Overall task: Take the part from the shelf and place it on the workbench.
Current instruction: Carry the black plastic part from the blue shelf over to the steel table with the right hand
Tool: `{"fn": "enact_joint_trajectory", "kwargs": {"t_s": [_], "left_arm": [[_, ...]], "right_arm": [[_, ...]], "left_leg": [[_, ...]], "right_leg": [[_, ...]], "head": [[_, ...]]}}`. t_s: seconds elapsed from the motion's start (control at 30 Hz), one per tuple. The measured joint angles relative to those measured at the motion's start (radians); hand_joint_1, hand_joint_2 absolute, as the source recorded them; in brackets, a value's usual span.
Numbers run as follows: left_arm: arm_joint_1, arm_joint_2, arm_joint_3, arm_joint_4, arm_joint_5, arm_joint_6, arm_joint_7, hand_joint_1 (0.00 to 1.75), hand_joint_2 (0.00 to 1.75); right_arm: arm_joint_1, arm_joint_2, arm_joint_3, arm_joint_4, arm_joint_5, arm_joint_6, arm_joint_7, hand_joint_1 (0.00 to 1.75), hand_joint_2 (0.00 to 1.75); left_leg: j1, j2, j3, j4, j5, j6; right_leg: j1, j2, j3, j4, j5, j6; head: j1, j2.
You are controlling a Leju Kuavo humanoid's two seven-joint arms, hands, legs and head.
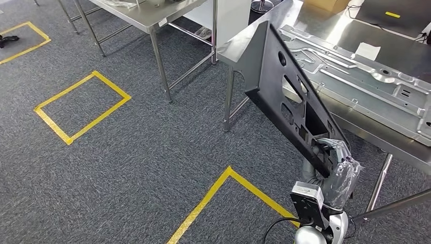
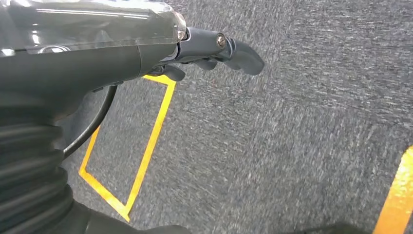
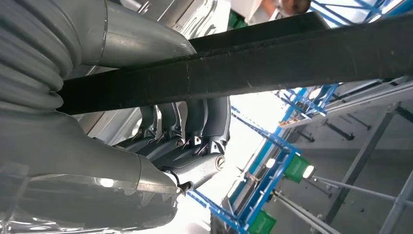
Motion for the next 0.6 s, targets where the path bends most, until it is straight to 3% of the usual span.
{"fn": "enact_joint_trajectory", "kwargs": {"t_s": [0.07,0.13,0.2,0.23,0.3,0.37,0.43,0.5,0.53,0.6], "left_arm": [[-0.001,-0.002,0.003,0.000,0.001,-0.001,-0.002,0.00,1.75],[0.002,-0.003,0.004,0.000,0.001,-0.002,-0.002,0.00,1.75],[0.004,-0.003,0.005,0.000,0.001,-0.002,-0.002,0.00,1.75],[0.005,-0.003,0.005,0.000,0.000,-0.002,-0.002,0.00,1.75],[0.003,-0.004,0.006,0.000,0.000,-0.002,-0.002,0.00,1.75],[0.002,-0.006,0.007,0.000,0.000,-0.003,-0.002,0.00,1.75],[0.000,-0.006,0.009,0.000,0.000,-0.004,-0.002,0.00,1.75],[-0.004,-0.006,0.010,0.000,0.001,-0.006,-0.002,0.00,1.75],[-0.005,-0.006,0.011,0.000,0.001,-0.006,-0.002,0.00,1.75],[-0.003,-0.006,0.012,0.000,0.002,-0.008,-0.002,0.00,1.75]], "right_arm": [[0.004,0.001,-0.001,-0.004,0.003,0.000,-0.010,1.75,1.75],[0.005,0.004,-0.001,-0.007,0.009,0.000,-0.017,1.75,1.75],[0.009,0.008,-0.001,-0.007,0.014,0.000,-0.019,1.75,1.75],[0.011,0.008,-0.001,-0.007,0.015,0.000,-0.019,1.75,1.75],[0.012,0.009,-0.001,-0.007,0.015,0.000,-0.019,1.75,1.75],[0.012,0.010,-0.001,-0.008,0.012,0.000,-0.019,1.75,1.75],[0.014,0.012,-0.001,-0.009,0.007,0.000,-0.019,1.75,1.75],[0.019,0.014,-0.002,-0.011,0.003,0.000,-0.019,1.75,1.75],[0.021,0.015,-0.002,-0.013,0.001,0.000,-0.019,1.75,1.75],[0.023,0.017,0.000,-0.016,-0.001,0.000,-0.022,1.75,1.75]], "left_leg": [[0.005,0.028,0.005,-0.017,0.012,0.011],[0.003,0.055,0.003,-0.024,0.015,0.017],[0.001,0.085,0.001,-0.023,0.014,0.017],[0.000,0.100,0.001,-0.022,0.013,0.017],[0.000,0.125,0.004,-0.021,0.009,0.012],[-0.005,0.145,0.010,-0.017,0.002,0.002],[-0.010,0.162,0.015,-0.014,-0.004,-0.009],[-0.008,0.172,0.021,-0.013,-0.010,-0.020],[-0.006,0.158,0.019,-0.001,-0.022,-0.026],[0.000,0.102,-0.014,0.080,-0.075,-0.035]], "right_leg": [[0.004,-0.045,-0.021,0.040,-0.030,0.007],[0.005,-0.110,-0.077,0.157,-0.099,0.011],[0.002,-0.133,-0.125,0.262,-0.139,0.016],[0.001,-0.136,-0.123,0.266,-0.132,0.018],[0.001,-0.157,-0.057,0.156,-0.073,0.017],[0.006,-0.198,0.019,0.024,-0.030,0.010],[0.011,-0.209,0.040,-0.017,-0.025,0.000],[0.009,-0.185,0.038,-0.019,-0.021,-0.010],[0.007,-0.174,0.039,-0.021,-0.019,-0.016],[0.002,-0.152,0.039,-0.024,-0.015,-0.027]], "head": [[0.005,0.000],[0.011,0.000],[0.012,0.000],[0.012,0.000],[0.012,0.000],[0.011,0.000],[0.010,0.000],[0.010,0.000],[0.009,0.000],[0.007,0.000]]}}
